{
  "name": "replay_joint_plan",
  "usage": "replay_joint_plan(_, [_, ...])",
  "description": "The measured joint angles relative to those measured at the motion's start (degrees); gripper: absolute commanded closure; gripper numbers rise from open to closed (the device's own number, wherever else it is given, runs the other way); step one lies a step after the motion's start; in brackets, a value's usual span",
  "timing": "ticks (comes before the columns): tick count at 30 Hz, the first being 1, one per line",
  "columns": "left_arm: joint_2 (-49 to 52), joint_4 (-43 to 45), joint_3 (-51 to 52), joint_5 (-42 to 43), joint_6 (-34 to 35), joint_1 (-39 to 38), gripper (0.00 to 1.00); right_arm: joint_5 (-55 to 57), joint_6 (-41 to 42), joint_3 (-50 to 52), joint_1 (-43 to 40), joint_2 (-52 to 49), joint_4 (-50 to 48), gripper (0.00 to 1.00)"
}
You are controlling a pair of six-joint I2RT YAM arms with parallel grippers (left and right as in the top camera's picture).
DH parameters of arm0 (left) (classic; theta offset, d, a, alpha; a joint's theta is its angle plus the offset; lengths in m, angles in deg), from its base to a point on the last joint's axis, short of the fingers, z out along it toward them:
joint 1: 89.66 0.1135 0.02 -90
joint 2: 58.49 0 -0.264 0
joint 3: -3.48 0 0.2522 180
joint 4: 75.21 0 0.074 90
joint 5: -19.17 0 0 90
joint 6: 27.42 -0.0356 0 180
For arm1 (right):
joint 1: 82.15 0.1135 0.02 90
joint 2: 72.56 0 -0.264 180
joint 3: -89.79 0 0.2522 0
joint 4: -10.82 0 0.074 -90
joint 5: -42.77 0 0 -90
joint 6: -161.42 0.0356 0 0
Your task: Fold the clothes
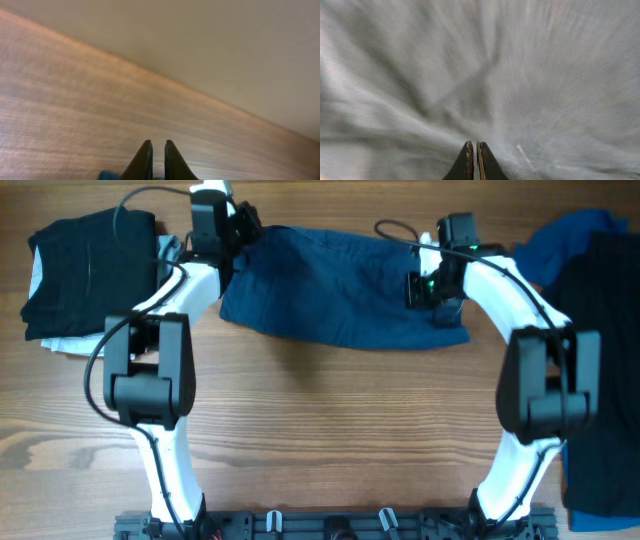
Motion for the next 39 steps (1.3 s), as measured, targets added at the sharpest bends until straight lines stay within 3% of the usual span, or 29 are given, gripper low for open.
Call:
replay_joint_plan(5, [-2.67,-6.54,-1.03,-0.15,0.00,-0.20,0.86,1.22,0.44,-1.81,-0.09,5.40,-8.85,0.93])
replay_joint_plan(11, [-0.48,-10.19,-1.03,-1.03,-0.35,-0.20,0.86,5.66,1.14,-1.81,-0.98,0.33,-16.37,0.89])
replay_joint_plan(16, [3.58,-11.82,-1.03,-4.66,-1.75,-0.20,0.88,11.23,1.33,-1.77,-1.64,-4.48,-16.72,0.89])
replay_joint_plan(19, [4.37,-12.15,-1.03,-6.36,-2.69,-0.20,0.96,13.03,1.42,-1.77,-1.99,-6.97,-16.68,0.95])
replay_joint_plan(25, [3.93,-8.31,-1.03,-7.80,-8.66,-0.20,0.94,13.81,1.77,-1.77,-2.56,-8.37,-17.57,0.96])
replay_joint_plan(29, [-4.04,-12.33,-0.94,-7.82,-9.90,-0.20,0.93,9.84,1.81,-1.77,-2.71,-2.12,-11.41,0.93])
replay_joint_plan(34, [-22.60,-33.97,-2.56,-7.06,-7.23,-0.20,0.96,-3.58,0.44,-3.04,-2.12,13.90,11.37,0.96])
replay_joint_plan(36, [-24.48,-42.36,-3.10,-4.83,-6.67,-0.17,0.96,-5.66,-0.81,-3.13,-1.60,15.85,16.81,0.96])
replay_joint_plan(39, [-22.45,-48.06,-1.68,-1.33,-6.19,-0.20,0.95,-7.10,-2.27,-1.07,-1.25,15.56,17.97,0.96])
